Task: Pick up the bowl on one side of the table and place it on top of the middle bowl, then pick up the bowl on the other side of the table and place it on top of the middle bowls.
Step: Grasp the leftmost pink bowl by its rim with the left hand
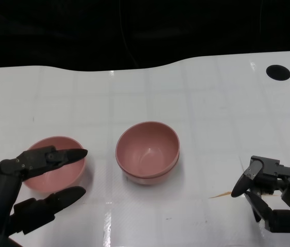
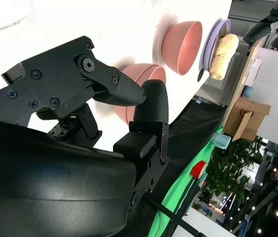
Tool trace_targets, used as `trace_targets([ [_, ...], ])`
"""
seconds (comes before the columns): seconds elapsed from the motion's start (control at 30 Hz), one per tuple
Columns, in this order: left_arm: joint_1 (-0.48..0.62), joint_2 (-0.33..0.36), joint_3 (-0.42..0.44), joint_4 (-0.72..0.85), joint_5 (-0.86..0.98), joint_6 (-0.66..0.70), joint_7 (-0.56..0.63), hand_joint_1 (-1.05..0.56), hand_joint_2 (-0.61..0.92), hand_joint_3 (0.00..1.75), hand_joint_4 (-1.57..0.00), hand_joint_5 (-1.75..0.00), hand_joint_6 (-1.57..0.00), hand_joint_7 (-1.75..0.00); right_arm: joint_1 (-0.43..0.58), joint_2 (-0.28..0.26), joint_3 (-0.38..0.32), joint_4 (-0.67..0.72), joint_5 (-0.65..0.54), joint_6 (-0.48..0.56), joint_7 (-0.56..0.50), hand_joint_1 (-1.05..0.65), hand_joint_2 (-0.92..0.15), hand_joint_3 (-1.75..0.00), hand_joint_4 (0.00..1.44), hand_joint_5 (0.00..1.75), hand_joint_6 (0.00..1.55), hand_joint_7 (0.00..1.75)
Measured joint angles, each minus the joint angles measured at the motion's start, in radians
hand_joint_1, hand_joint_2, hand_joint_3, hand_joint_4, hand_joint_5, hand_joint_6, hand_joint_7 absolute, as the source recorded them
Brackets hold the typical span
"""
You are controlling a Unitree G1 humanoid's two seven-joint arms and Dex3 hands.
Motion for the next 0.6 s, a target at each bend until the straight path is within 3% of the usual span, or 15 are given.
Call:
trace_targets([
  [0.5, 0.000, 0.000, 0.000, 0.000, 0.000, 0.000, 0.000, -0.50, 0.92, 0.07, -0.75, -0.28, -0.91, -0.08, 0.000, 0.000, 0.000, 0.000, 0.000, 0.000, 0.000, -0.14, -0.68, -0.86, 0.86, 1.75, 0.73, 1.62],
  [0.57, 0.004, 0.016, -0.007, -0.030, 0.145, 0.021, -0.007, -0.72, 0.92, 0.04, -0.65, -0.18, -0.77, -0.02, 0.000, 0.000, 0.001, 0.000, -0.008, -0.003, 0.000, -0.11, -0.68, -0.90, 0.87, 1.75, 0.74, 1.61],
  [0.6, 0.007, 0.031, -0.009, -0.051, 0.230, 0.035, -0.013, -0.74, 0.92, 0.04, -0.64, -0.16, -0.75, -0.02, 0.000, 0.000, 0.002, 0.001, -0.012, -0.006, 0.000, -0.11, -0.67, -0.92, 0.87, 1.75, 0.74, 1.60],
])
